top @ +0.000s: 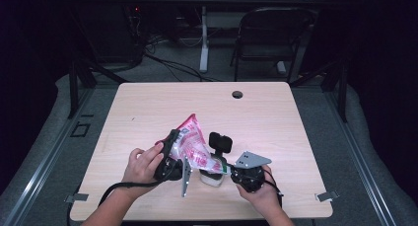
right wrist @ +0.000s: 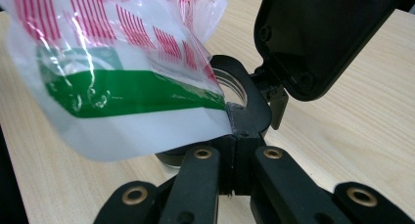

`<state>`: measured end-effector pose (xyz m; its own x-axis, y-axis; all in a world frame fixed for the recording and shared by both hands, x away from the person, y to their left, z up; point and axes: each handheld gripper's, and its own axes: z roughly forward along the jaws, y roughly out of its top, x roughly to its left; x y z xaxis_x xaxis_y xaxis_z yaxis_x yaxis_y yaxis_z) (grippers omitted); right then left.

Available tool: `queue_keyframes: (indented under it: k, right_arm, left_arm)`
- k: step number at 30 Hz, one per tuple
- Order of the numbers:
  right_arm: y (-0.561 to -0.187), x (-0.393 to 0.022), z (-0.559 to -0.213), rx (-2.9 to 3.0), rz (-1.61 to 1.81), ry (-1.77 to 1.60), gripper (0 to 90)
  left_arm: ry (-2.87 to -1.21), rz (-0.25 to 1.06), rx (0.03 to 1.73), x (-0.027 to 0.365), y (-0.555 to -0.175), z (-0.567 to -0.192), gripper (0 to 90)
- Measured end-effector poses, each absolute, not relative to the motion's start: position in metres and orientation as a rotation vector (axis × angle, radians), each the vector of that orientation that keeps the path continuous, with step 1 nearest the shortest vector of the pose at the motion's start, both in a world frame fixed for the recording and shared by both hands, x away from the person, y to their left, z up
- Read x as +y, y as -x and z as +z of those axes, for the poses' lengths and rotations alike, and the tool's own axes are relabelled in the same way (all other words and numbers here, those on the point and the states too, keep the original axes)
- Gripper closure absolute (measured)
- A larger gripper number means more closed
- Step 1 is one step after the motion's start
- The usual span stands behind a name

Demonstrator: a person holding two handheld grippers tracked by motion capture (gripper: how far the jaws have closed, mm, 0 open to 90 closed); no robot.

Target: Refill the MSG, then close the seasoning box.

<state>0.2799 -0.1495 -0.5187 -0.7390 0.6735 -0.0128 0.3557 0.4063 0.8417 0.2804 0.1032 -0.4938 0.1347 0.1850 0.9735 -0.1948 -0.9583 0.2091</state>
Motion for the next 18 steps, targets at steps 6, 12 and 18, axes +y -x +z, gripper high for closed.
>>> queue_keyframes:
  k: [6, 12, 18]
  right_arm:
    - [-0.28, -0.1491, -0.5187, 2.317, 1.26, -0.89, 90.0]
    - [-0.2798, -0.1491, -0.5185, 2.321, 1.254, -0.884, 90.0]
    - [-0.2801, -0.1485, -0.5189, 2.321, 1.259, -0.886, 90.0]
  left_arm:
    - [-2.138, 1.902, -0.018, 0.103, -0.2799, -0.493, 65.9]
    - [-2.15, 1.905, -0.024, 0.1028, -0.28, -0.4925, 65.8]
    - [-2.165, 1.902, -0.031, 0.1031, -0.2801, -0.492, 65.8]
